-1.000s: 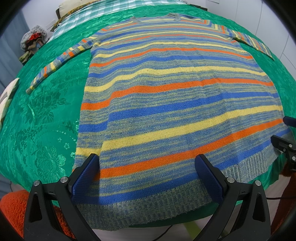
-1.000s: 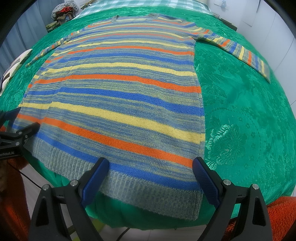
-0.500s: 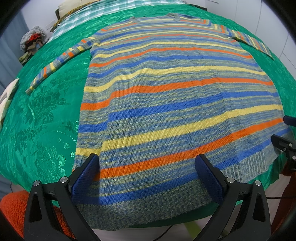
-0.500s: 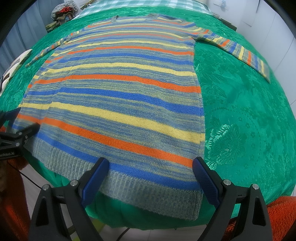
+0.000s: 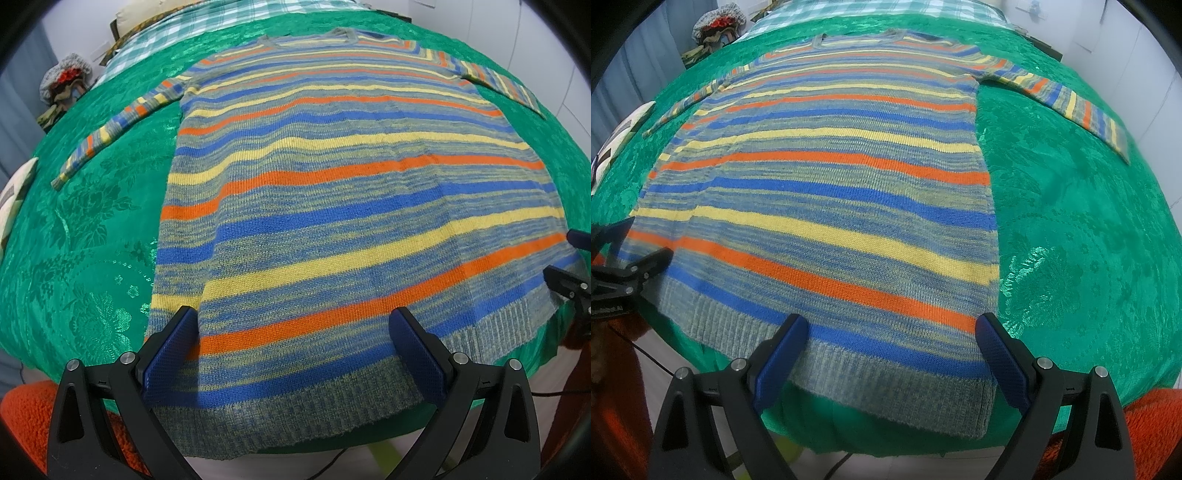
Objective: Fold small clothes
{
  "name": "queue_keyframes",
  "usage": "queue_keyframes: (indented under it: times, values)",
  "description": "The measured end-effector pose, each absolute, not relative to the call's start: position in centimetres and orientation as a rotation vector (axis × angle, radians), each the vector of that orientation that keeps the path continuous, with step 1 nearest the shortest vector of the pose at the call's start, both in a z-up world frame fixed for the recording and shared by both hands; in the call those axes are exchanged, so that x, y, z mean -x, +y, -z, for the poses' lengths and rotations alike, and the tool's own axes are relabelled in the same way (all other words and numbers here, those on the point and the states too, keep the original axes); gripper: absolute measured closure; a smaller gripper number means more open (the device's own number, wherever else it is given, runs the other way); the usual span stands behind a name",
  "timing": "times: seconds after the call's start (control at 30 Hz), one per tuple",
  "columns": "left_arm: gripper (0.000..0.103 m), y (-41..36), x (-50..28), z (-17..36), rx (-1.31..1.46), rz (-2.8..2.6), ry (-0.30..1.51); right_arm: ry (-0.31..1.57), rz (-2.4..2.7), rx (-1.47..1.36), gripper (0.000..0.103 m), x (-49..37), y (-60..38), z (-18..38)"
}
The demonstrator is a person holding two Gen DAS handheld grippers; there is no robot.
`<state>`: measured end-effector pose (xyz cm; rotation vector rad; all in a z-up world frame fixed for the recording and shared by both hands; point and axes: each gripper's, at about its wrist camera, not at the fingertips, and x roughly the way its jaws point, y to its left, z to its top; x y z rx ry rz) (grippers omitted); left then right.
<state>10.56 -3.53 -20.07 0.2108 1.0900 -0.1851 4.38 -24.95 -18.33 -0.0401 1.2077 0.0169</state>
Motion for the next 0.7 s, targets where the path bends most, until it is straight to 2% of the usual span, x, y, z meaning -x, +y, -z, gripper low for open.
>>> queue_keyframes:
  times: [0.2, 0.5, 0.7]
  values:
    - [0.001, -2.6, -10.1, 18.8, -0.133, 0.208, 1.065, 1.159, 0.021, -0.019, 0.011, -4.0, -26.1, 16.6]
    - [0.001, -0.4, -10.3, 16.9, -0.016, 0.16, 1.035, 0.988, 0.119, -0.051, 0.011, -3.9, -27.8, 13.4]
    - [0.001, 1.1, -10.5, 16.7, -0.016, 0.071, 1.027, 0.996, 0.119, -0.053, 0.011, -3.8, -27.8, 13.5]
